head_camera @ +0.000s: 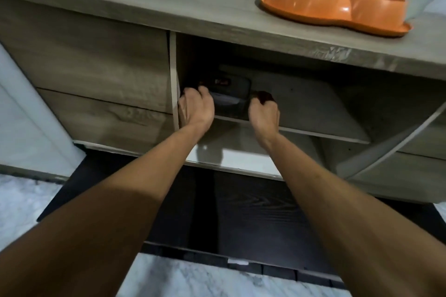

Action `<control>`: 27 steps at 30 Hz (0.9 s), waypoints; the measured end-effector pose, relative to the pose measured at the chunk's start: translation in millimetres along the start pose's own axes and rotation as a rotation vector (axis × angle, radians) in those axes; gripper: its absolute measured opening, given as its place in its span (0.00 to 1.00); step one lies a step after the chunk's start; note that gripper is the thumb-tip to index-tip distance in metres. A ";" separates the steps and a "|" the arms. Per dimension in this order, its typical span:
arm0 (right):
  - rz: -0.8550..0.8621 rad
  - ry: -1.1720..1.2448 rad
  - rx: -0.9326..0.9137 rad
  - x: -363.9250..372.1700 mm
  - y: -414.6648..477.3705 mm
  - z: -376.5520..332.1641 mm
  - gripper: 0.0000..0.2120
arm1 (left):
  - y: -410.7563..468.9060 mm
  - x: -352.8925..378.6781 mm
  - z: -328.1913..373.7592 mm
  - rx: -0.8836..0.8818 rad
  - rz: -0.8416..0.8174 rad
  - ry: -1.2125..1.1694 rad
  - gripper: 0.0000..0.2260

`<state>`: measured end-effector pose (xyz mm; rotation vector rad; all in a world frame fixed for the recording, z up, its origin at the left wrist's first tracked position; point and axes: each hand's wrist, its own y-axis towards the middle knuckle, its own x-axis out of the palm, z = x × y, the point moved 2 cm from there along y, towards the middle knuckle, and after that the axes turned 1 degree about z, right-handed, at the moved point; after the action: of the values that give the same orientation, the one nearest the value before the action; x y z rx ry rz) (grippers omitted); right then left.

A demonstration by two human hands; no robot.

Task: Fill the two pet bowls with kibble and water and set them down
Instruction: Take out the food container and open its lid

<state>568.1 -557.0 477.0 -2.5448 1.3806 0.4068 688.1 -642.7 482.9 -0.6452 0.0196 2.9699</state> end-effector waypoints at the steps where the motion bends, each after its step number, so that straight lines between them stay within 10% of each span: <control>1: -0.009 0.010 0.023 3.6 4.3 -0.5 0.16 | 4.4 2.2 -0.5 -0.006 -0.002 -0.006 0.19; 27: -0.155 0.169 0.349 -112.4 -168.8 -108.5 0.19 | -173.5 -157.7 127.0 -0.309 -0.055 -0.006 0.10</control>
<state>666.6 -413.2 627.0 -2.4113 1.1727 -0.0738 796.2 -481.1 665.5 -0.6560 -0.4569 2.9458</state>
